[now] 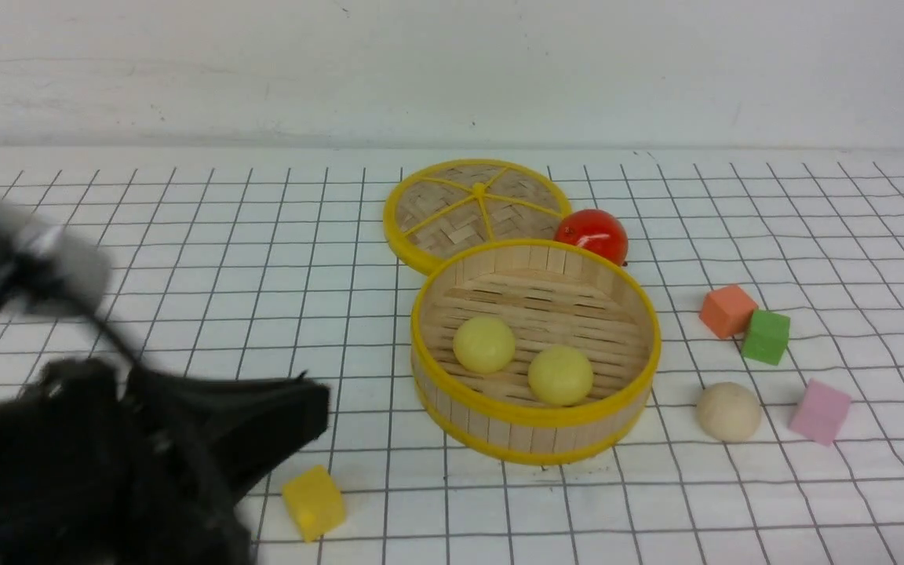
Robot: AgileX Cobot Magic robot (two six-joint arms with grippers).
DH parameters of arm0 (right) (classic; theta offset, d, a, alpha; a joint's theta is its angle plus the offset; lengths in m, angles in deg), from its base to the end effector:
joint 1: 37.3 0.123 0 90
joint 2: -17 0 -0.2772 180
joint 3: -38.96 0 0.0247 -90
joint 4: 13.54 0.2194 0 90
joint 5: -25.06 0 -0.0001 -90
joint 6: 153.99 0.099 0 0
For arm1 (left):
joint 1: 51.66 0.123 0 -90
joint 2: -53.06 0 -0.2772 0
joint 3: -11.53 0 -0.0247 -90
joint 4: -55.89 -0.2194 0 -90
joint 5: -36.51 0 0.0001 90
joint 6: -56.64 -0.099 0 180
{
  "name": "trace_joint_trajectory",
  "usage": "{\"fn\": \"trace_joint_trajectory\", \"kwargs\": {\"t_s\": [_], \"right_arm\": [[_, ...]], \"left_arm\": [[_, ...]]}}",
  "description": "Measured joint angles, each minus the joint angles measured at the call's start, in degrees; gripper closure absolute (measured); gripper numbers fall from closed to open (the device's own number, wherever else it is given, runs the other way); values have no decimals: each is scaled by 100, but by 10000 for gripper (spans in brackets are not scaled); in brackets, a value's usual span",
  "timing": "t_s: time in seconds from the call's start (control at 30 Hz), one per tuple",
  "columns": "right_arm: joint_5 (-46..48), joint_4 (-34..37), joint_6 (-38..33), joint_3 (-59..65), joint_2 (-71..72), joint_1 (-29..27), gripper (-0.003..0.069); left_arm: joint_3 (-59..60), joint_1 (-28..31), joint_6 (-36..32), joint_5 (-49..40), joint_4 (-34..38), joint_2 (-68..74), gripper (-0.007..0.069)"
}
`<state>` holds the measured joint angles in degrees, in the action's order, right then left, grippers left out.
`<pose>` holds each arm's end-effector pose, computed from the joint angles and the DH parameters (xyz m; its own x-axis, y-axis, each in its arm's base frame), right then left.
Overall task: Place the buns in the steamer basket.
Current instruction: Use the right arm to grab a steamed stuffed bun
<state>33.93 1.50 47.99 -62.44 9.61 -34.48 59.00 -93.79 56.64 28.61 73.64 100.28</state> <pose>0.0406 0.0060 0.1907 -0.1169 0.5942 -0.7958 -0.0236 0.7994 0.6003 0.0929 -0.0897 0.3121 -0.3614 -0.0803 -0.9290 0.6204 0.7230 -0.3038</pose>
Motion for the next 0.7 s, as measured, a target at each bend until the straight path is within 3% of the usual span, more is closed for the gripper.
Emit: {"fn": "trace_joint_trajectory", "kwargs": {"t_s": [0.17, 0.3, 0.33, 0.37, 0.43, 0.53, 0.7], "right_arm": [[-642, 546, 253, -70, 0, 0, 426], [566, 474, 13, -1224, -781, 0, 491], [1400, 296, -556, -1950, -1581, 0, 526], [1509, 277, -635, -2045, -1581, 0, 526], [2762, 81, -1510, -3123, -2846, 0, 564], [3923, 31, -2280, -4227, -4572, 0, 589], [4471, 29, -2477, -5279, -6564, 236, 597]], "left_arm": [[1065, 0, 0, 836, 134, -829, 638], [1576, 0, 0, 1347, 178, -1116, 638], [1641, 0, 0, 1428, 190, -1109, 638], [1646, 0, 0, 1428, 190, -1109, 638], [1683, 0, 0, 1469, 195, -1062, 638], [1696, 0, 0, 1489, 195, -946, 638], [1701, 0, 0, 1494, 195, -898, 638]]}}
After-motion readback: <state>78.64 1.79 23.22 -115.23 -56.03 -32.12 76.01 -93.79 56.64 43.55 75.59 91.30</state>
